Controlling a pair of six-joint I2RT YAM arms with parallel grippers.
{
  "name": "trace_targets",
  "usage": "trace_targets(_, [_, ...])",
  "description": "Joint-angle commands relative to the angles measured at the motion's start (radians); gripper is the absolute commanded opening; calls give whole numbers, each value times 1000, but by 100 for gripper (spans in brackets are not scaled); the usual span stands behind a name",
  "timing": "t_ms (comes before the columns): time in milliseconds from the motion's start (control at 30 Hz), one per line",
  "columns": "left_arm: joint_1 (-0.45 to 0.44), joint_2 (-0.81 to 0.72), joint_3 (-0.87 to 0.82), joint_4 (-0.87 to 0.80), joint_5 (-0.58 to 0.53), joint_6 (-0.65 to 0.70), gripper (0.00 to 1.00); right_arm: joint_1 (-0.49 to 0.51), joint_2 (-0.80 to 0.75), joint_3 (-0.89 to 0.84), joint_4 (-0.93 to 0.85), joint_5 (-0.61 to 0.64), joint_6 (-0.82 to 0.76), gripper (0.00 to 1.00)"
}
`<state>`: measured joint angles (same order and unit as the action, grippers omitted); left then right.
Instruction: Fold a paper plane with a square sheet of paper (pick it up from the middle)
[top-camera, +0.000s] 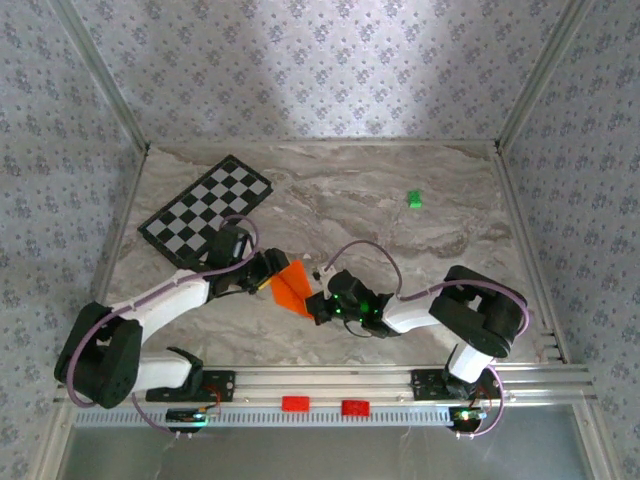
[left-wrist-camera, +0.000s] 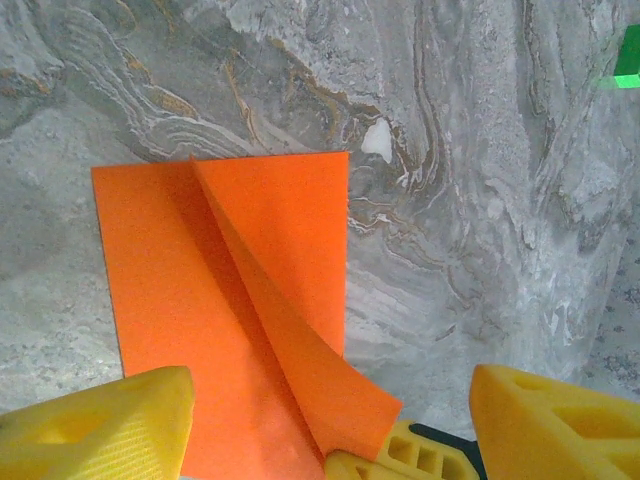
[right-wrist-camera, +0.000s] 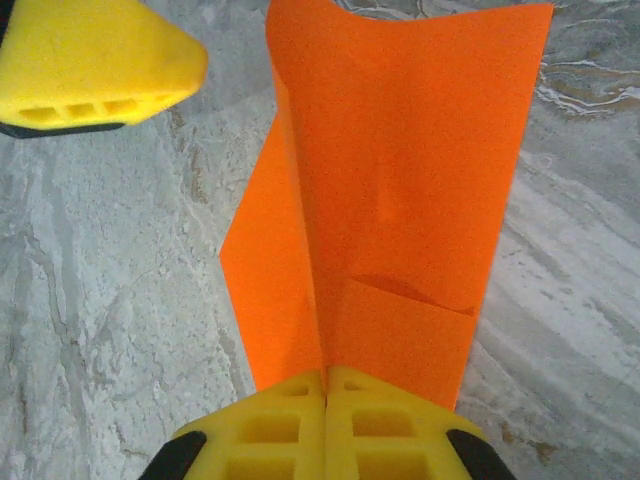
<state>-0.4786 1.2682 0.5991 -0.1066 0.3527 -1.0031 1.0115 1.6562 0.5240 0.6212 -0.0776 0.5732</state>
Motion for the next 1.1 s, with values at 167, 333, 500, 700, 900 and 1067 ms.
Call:
trace_targets(167, [-5, 3, -7, 31, 28, 4, 70, -24, 48, -4, 63, -70, 133, 0])
trace_targets(333, [-6, -6, -20, 39, 29, 1, 54, -43, 94, -14, 149, -115, 238, 0])
trace_targets(500, [-8, -3, -36, 60, 38, -2, 34, -65, 144, -33, 259, -158, 332, 0])
trace_targets(700, [-17, 33, -33, 85, 63, 9, 28, -71, 172, -51, 305, -168, 385, 0])
trace_targets(900, [-30, 61, -17, 90, 66, 15, 31, -80, 179, -60, 320, -175, 409, 0])
trace_targets(1067, [-37, 67, -11, 86, 52, 25, 48, -67, 134, -11, 160, -161, 333, 2])
